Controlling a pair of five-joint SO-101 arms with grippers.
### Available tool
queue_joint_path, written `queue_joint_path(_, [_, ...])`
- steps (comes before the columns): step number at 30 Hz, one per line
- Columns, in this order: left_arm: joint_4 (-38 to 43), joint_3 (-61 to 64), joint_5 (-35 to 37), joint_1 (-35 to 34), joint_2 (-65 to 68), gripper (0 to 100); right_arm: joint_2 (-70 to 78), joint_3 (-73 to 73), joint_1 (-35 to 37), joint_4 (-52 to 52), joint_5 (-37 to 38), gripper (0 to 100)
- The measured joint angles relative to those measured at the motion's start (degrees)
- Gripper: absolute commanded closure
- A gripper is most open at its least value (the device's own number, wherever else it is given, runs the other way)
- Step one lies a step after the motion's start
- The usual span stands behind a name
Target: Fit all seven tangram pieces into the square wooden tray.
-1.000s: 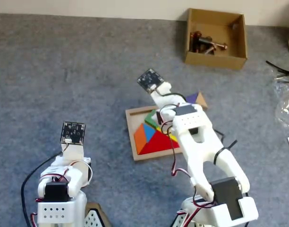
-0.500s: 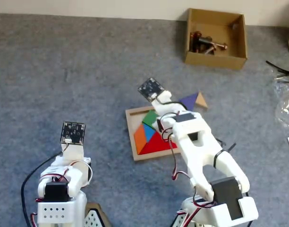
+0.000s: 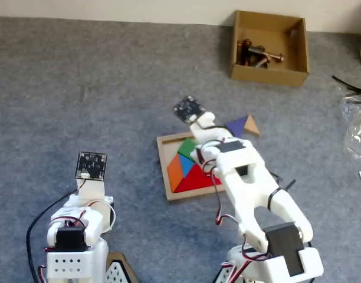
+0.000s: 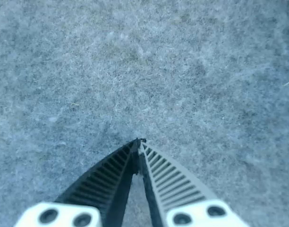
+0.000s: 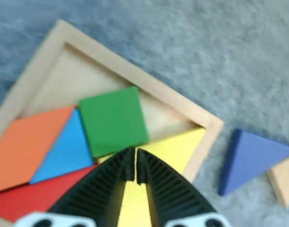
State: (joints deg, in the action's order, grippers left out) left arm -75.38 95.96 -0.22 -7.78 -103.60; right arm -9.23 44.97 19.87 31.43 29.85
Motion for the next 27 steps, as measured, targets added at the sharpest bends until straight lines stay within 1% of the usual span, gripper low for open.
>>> queue_joint_path(4, [0.0, 0.0, 0.0, 0.0, 0.0, 99, -0.1, -1.6, -4.7, 1.4, -6.2, 99.0])
queue_joint_path(8, [0.0, 0.0, 0.0, 0.0, 0.0, 99, -0.1, -9.8, -8.5, 9.5, -7.2, 98.9])
queue_joint_path(13, [0.0, 0.0, 0.0, 0.0, 0.0, 99, -0.1, -18.1, -10.3, 16.3, -8.5, 98.8])
queue_joint_path(18, [0.0, 0.0, 0.0, 0.0, 0.0, 99, 0.9, -20.5, -11.7, 16.7, -17.7, 98.8])
queue_joint_path(22, [0.0, 0.0, 0.0, 0.0, 0.0, 99, 8.9, -26.5, -11.7, 18.3, -24.7, 98.8])
queue_joint_path(27, [0.0, 0.0, 0.0, 0.0, 0.0, 99, 24.2, -41.0, -11.7, 27.5, -30.9, 98.8])
